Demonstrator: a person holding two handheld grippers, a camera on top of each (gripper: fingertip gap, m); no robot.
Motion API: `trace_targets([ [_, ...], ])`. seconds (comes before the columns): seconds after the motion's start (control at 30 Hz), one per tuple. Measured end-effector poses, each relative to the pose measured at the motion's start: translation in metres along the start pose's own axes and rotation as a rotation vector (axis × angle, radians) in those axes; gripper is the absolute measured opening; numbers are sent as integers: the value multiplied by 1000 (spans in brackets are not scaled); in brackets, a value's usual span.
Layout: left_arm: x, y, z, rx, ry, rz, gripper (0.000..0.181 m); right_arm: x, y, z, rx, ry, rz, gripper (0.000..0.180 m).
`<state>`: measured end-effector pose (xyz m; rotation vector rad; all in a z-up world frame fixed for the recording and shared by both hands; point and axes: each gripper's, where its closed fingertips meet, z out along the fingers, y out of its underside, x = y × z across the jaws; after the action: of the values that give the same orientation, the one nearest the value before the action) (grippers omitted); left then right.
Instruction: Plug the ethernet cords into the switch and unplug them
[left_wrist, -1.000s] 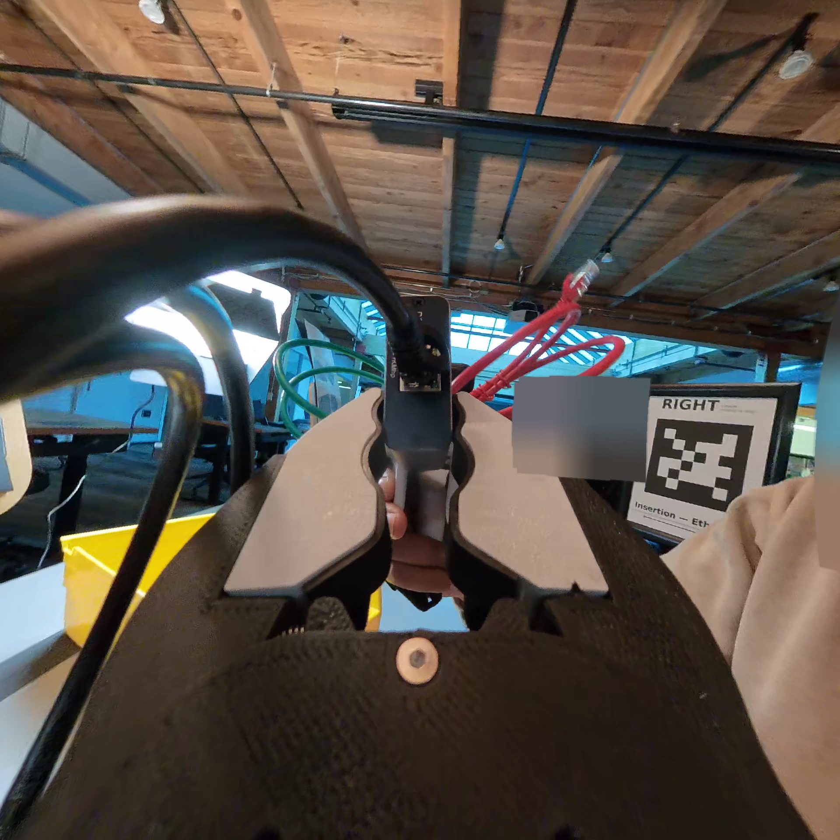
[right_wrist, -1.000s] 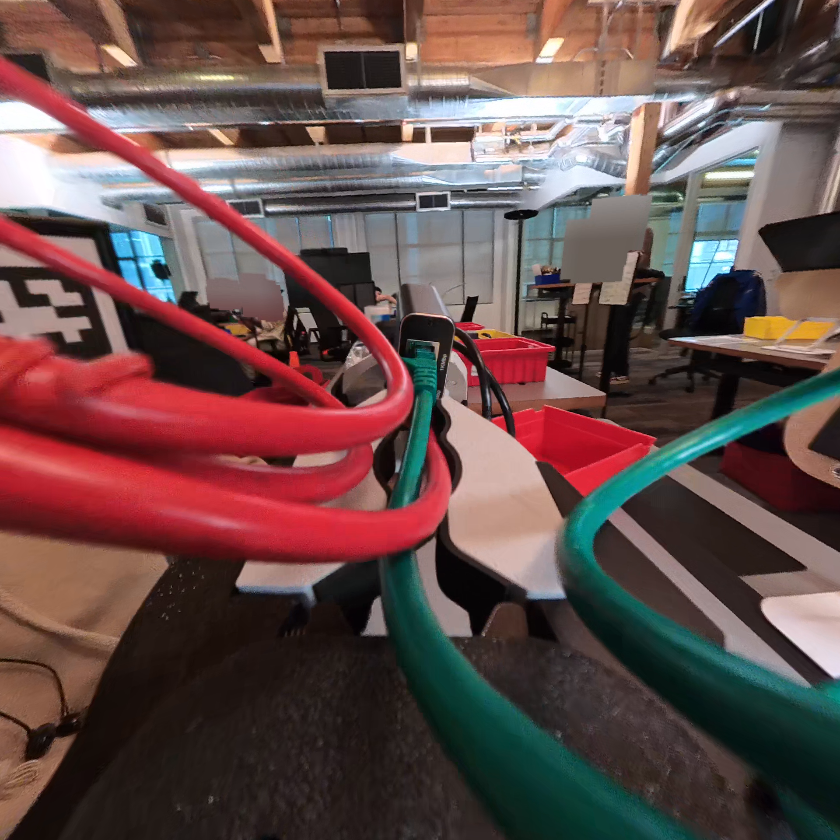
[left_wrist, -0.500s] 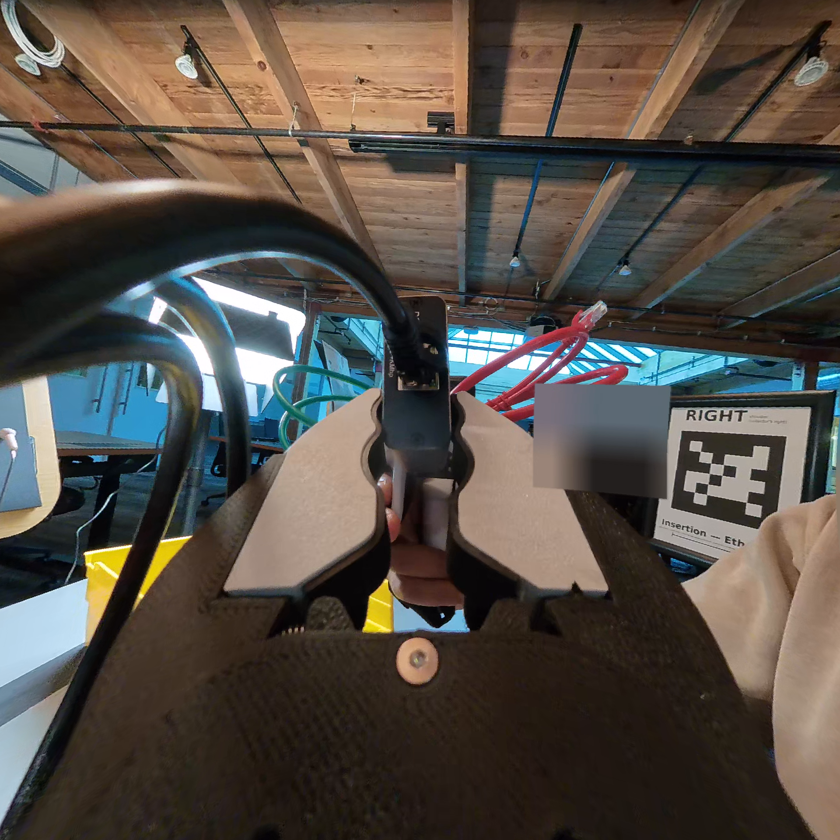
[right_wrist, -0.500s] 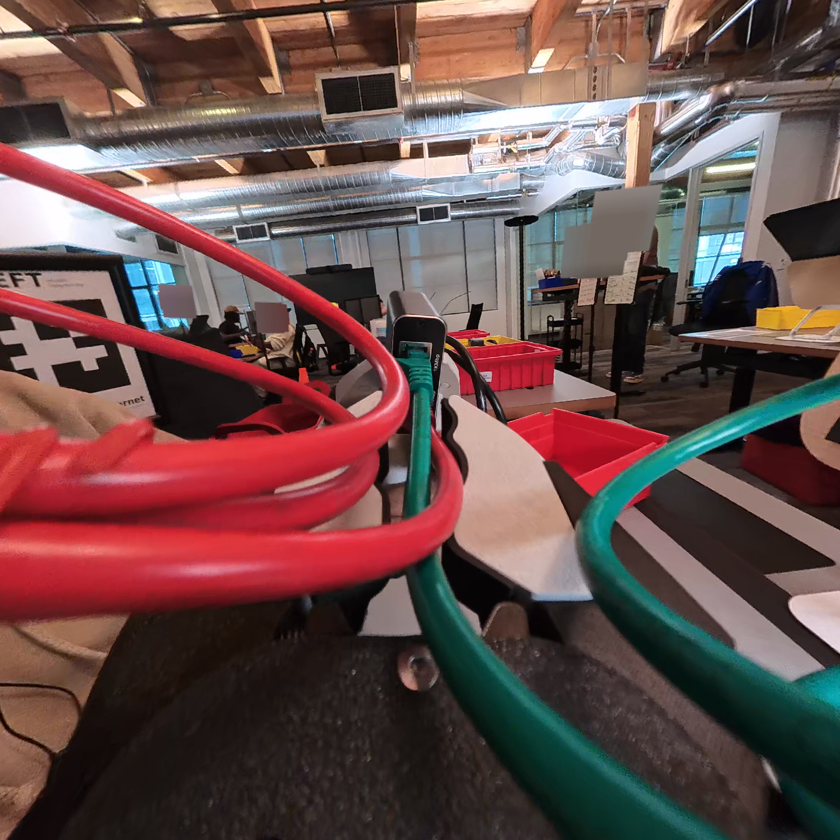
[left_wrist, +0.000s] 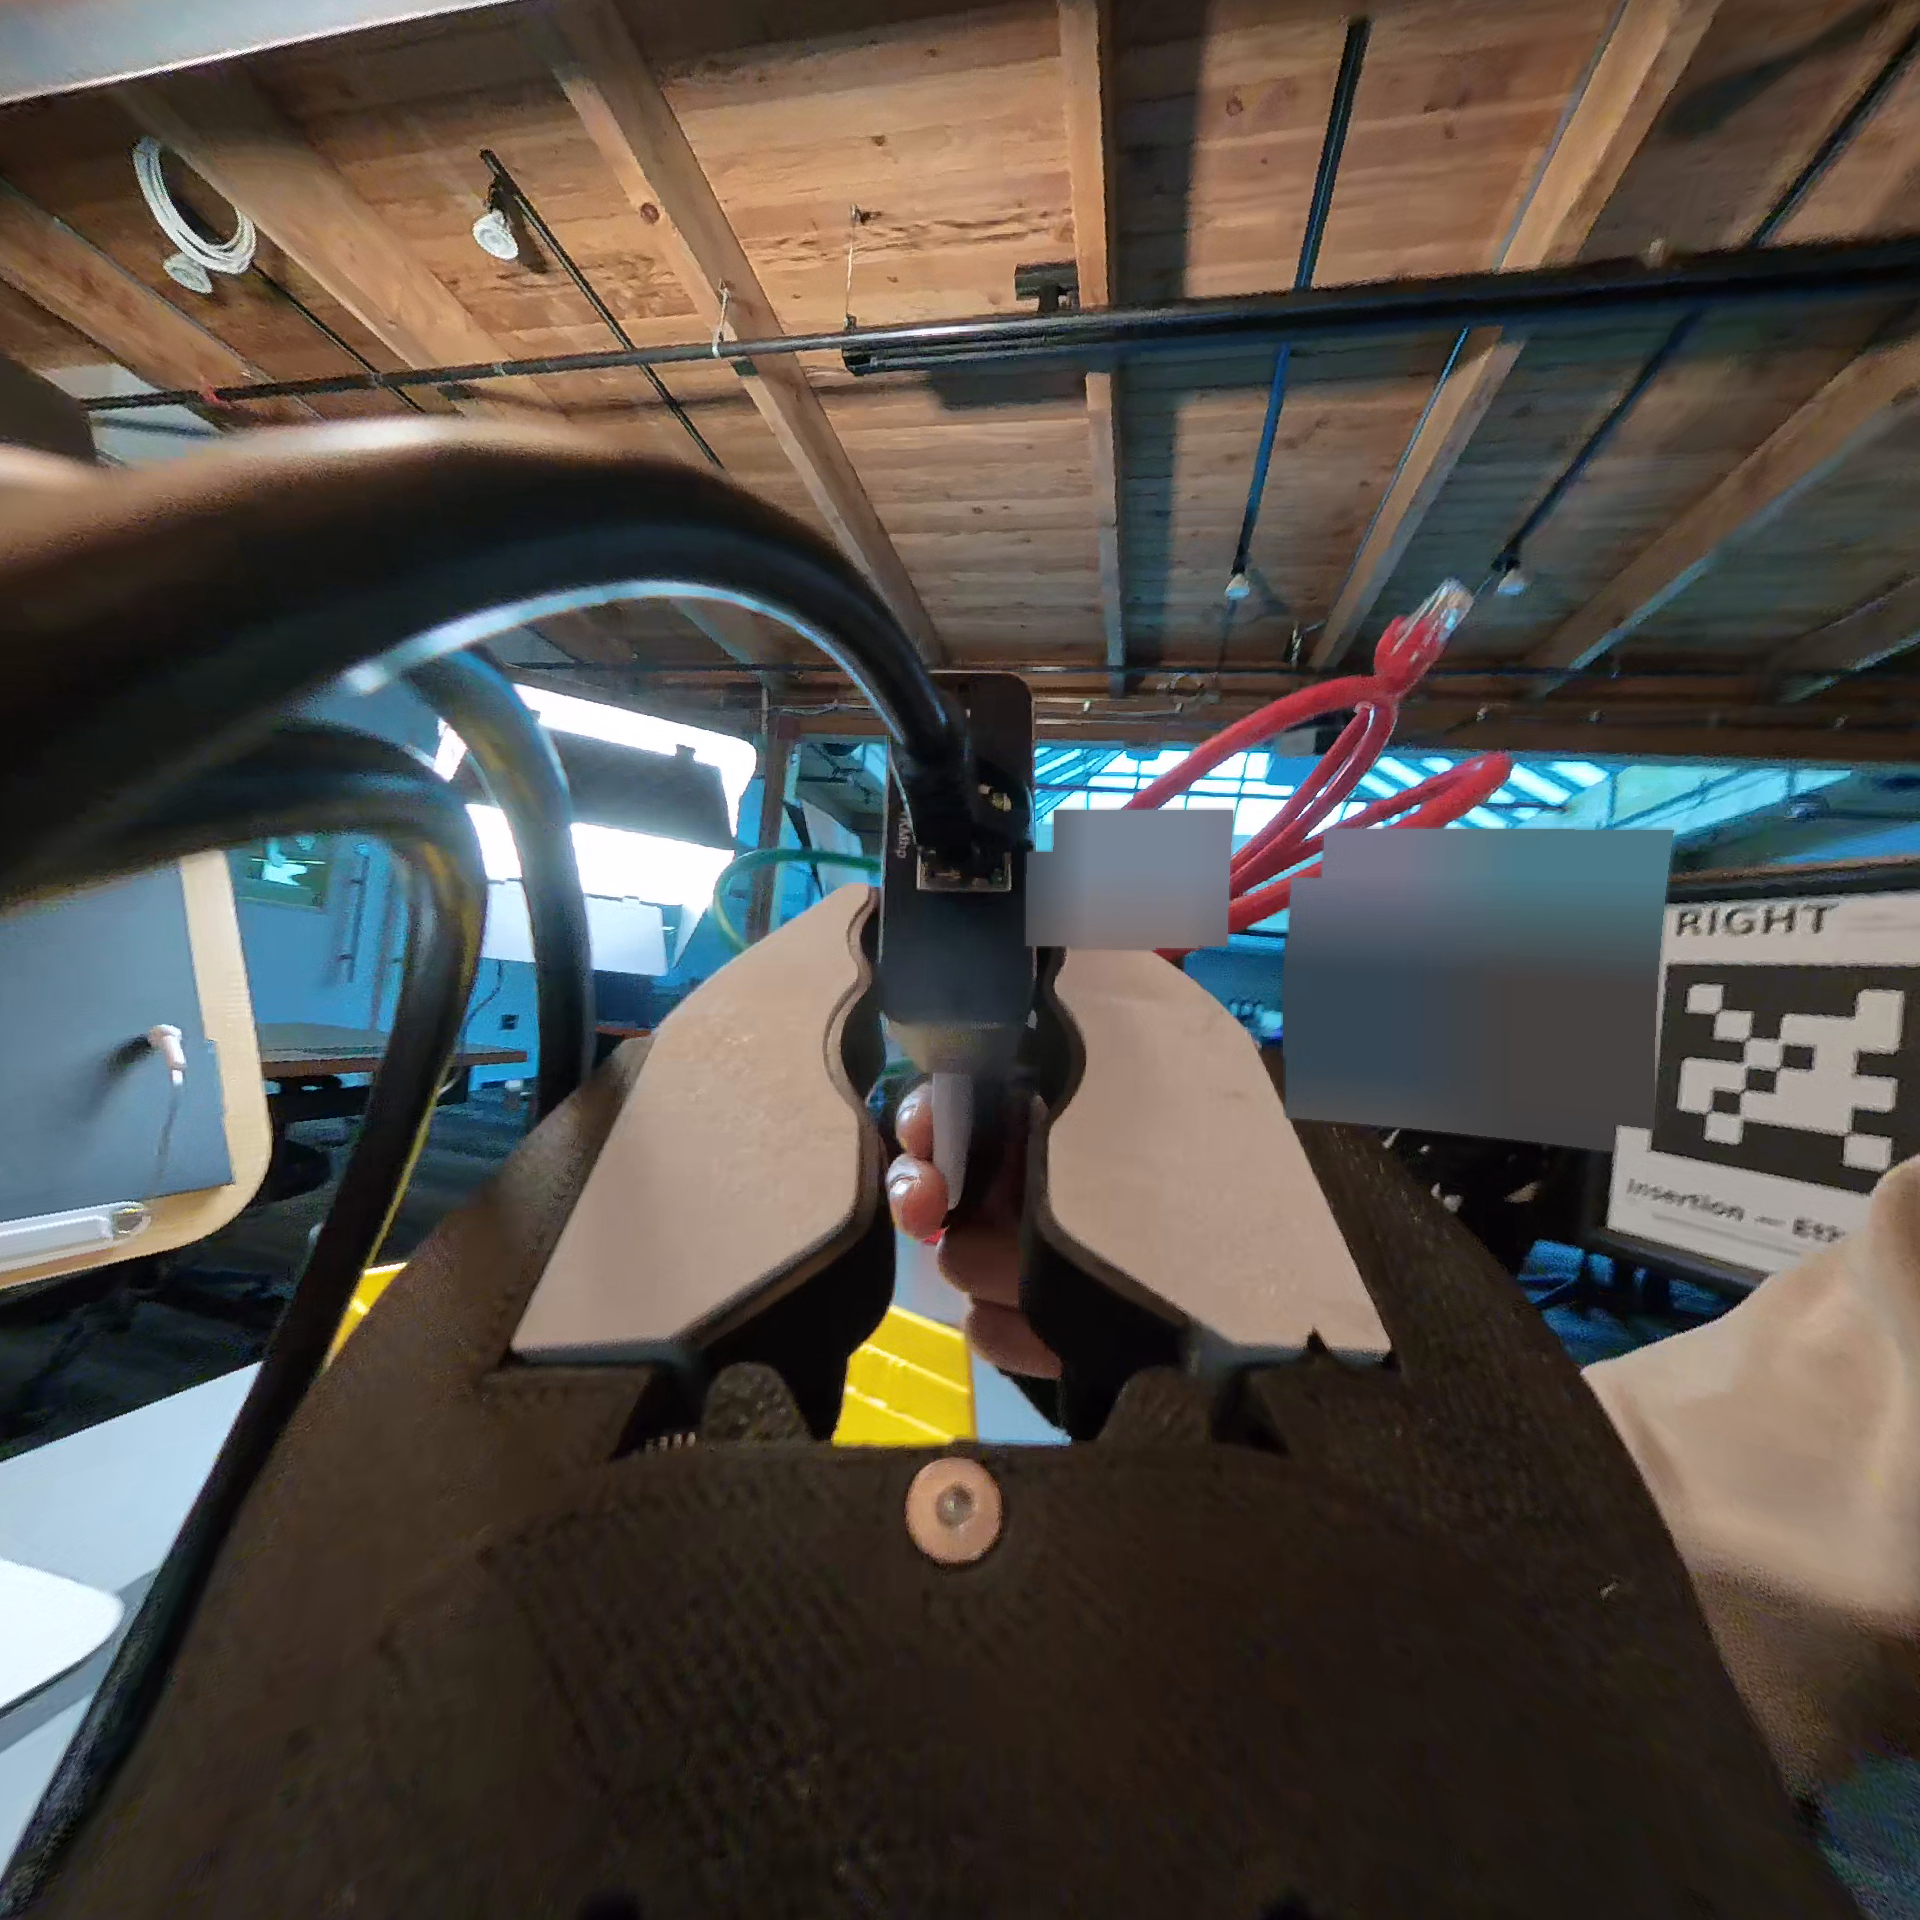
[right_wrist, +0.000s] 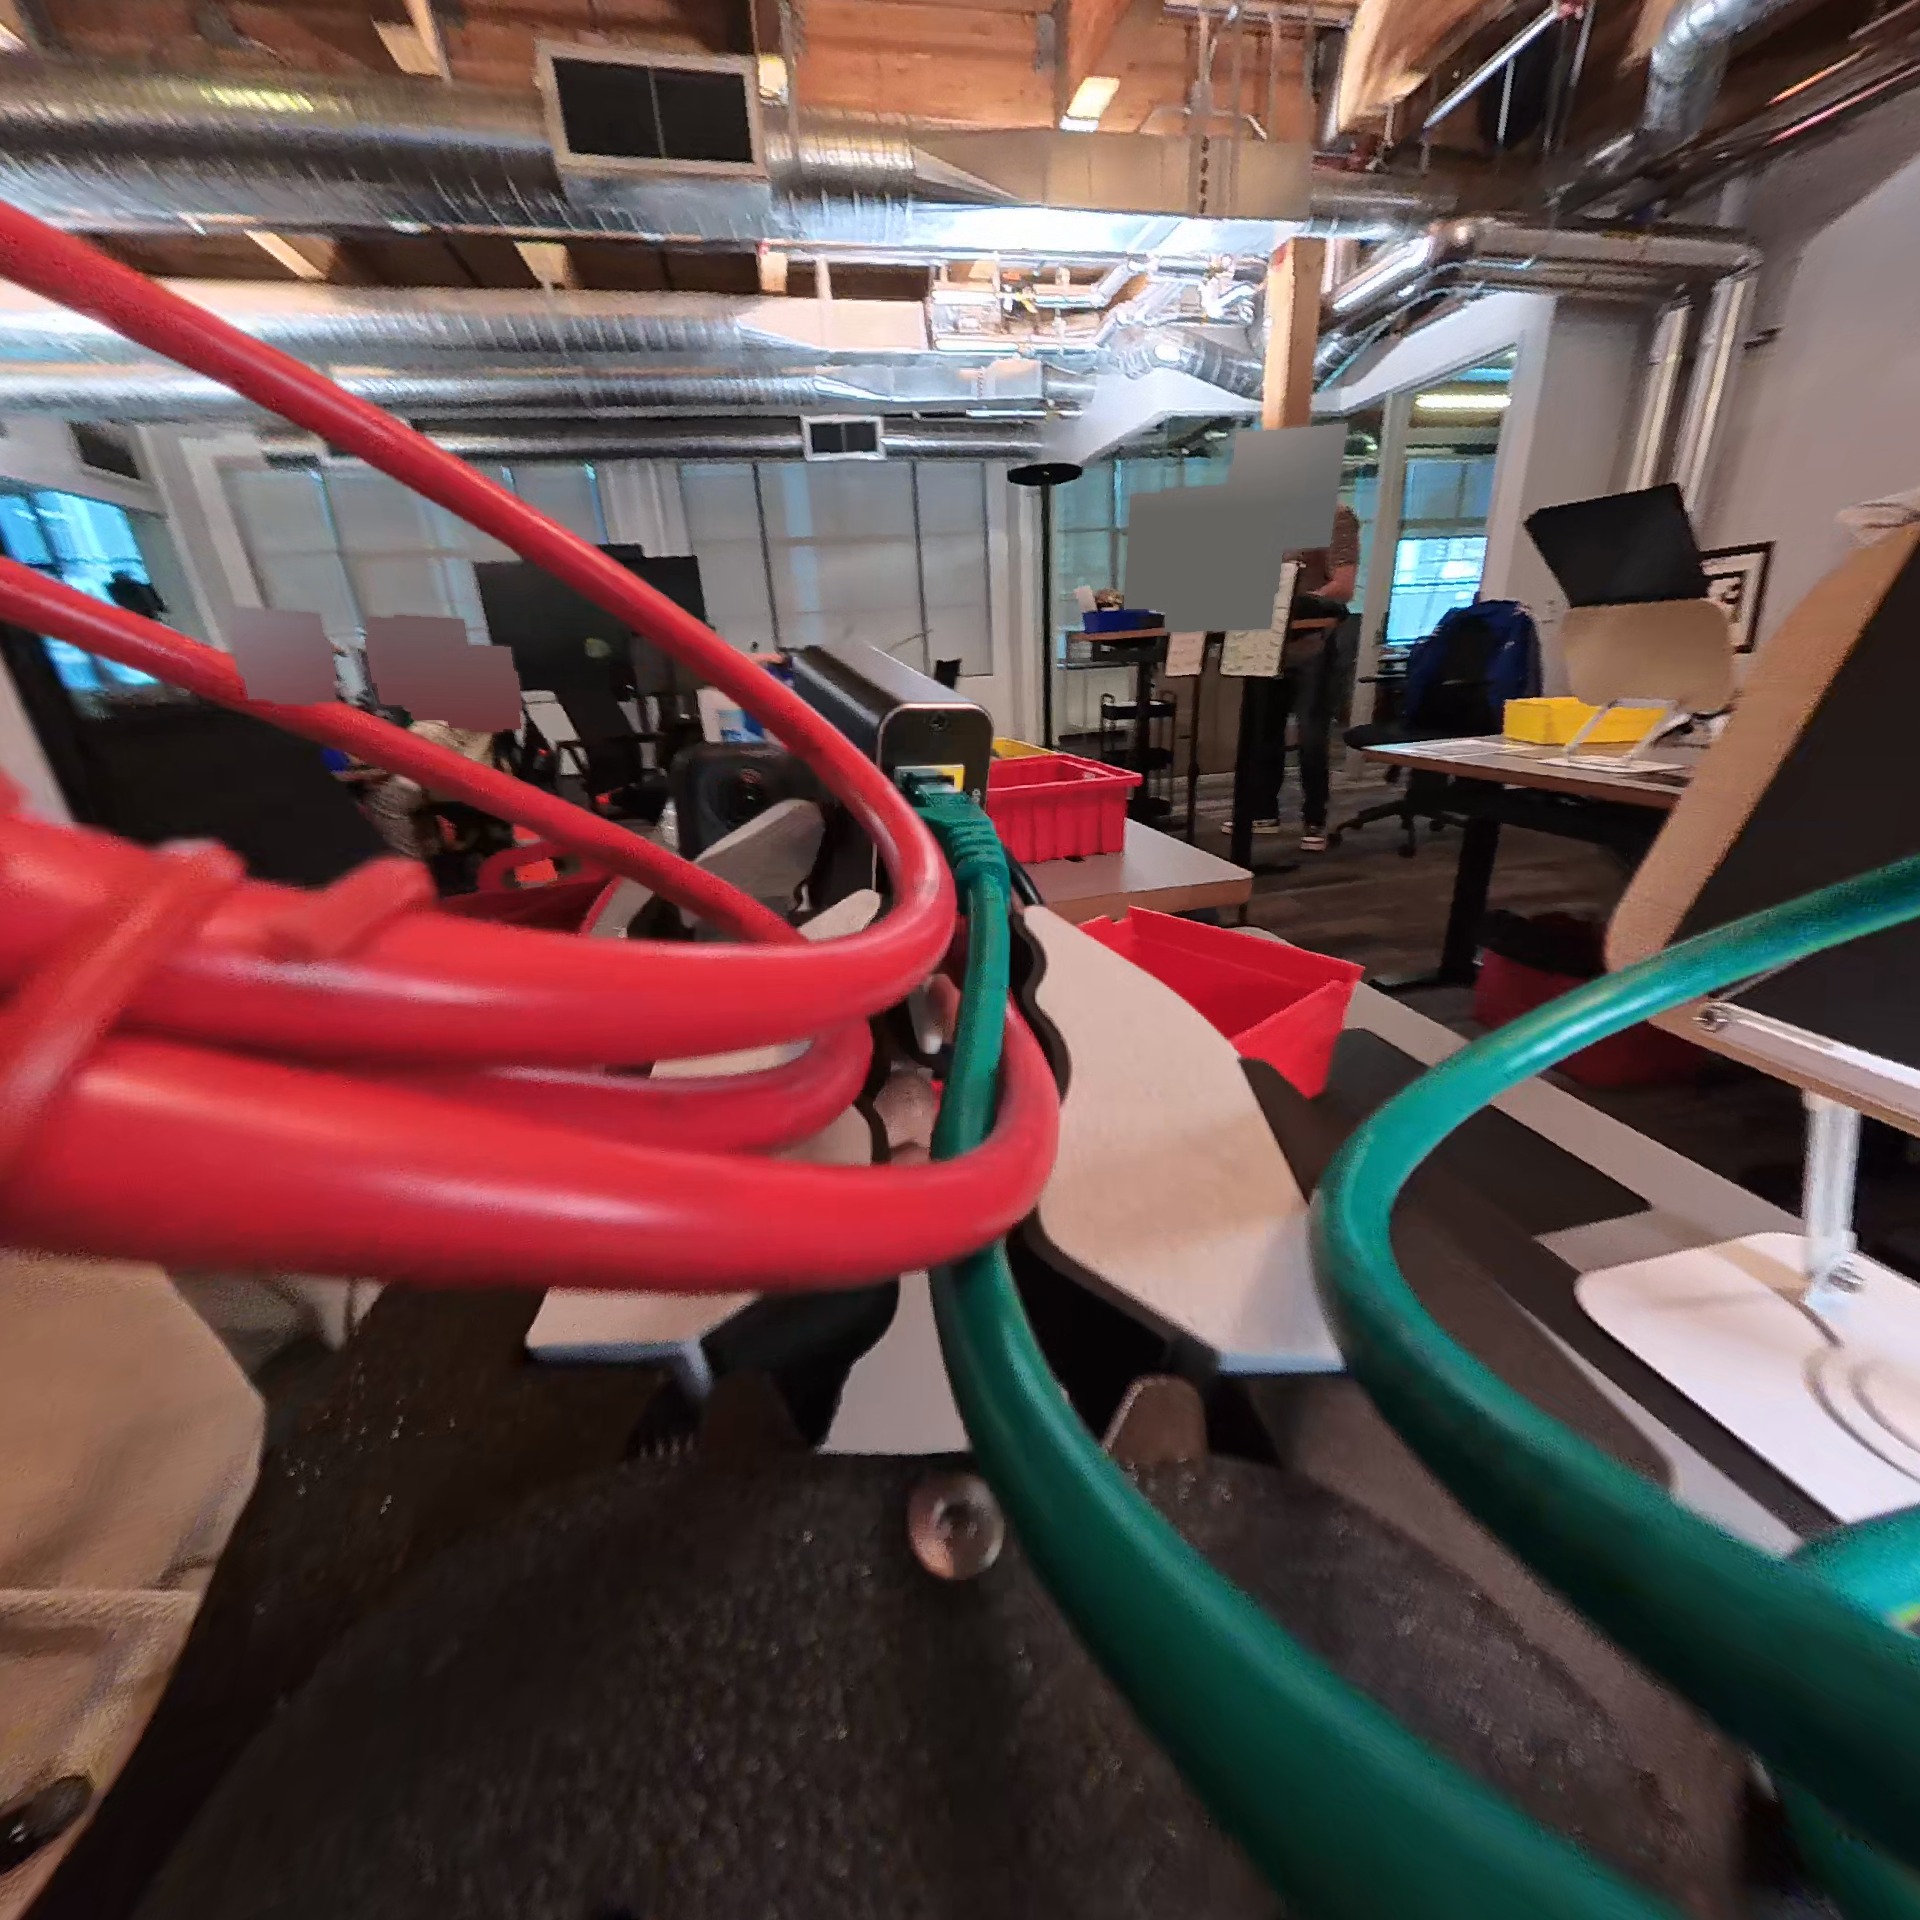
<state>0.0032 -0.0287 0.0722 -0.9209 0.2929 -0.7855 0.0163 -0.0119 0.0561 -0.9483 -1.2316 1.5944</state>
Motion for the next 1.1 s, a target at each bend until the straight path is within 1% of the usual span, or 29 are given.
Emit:
trace_targets([
  [0.03, 0, 1, 1, -15, -2, 20, 26, 1, -1, 0, -4, 19, -12, 19],
  [0.2, 2, -3, 1, -31, -16, 90, 26, 2, -4, 1, 39, 95, -44, 19],
  [0.3, 0, -4, 1, -39, -26, 97, 26, 3, -5, 2, 66, 140, -50, 19],
  [0.4, -1, -4, 2, -63, -36, 114, 26, 4, -4, 1, 85, 137, -41, 18],
  [0.43, -1, -8, 1, -51, -29, 116, 26, 10, -6, -2, 93, 161, -36, 16],
  [0.47, 1, -21, -2, 1, -15, 112, 25, 32, -13, -17, 128, 275, -72, 12],
  [0.5, 1, -37, -5, 42, -15, 99, 25, 40, -17, -28, 134, 242, -32, 12],
  [0.53, -1, -47, -7, 41, -31, 106, 25, 30, -15, -27, 104, 148, 20, 13],
  [0.6, -11, -55, -9, 19, -60, 77, 25, 3, -3, -8, 27, 105, -104, 14],
  [0.67, -24, -62, -16, 44, -64, -10, 26, -3, 1, 3, 8, 62, -54, 14],
  [0.7, -29, -64, -19, 53, -68, -45, 25, 0, 4, 4, -4, 39, -20, 14],
  [0.77, -37, -77, -27, 107, -94, -63, 25, 15, 10, 0, -18, 62, -1, 13],
  [0.83, -40, -90, -32, 138, -85, -87, 25, 22, 24, -2, -76, 32, 43, 13],
  [1.03, -52, -125, -52, 220, -146, -67, 25, 39, 55, -8, -200, -24, 117, 12],
  [1.1, -58, -133, -60, 205, -194, -22, 24, 45, 59, -15, -236, -25, 103, 12],
])
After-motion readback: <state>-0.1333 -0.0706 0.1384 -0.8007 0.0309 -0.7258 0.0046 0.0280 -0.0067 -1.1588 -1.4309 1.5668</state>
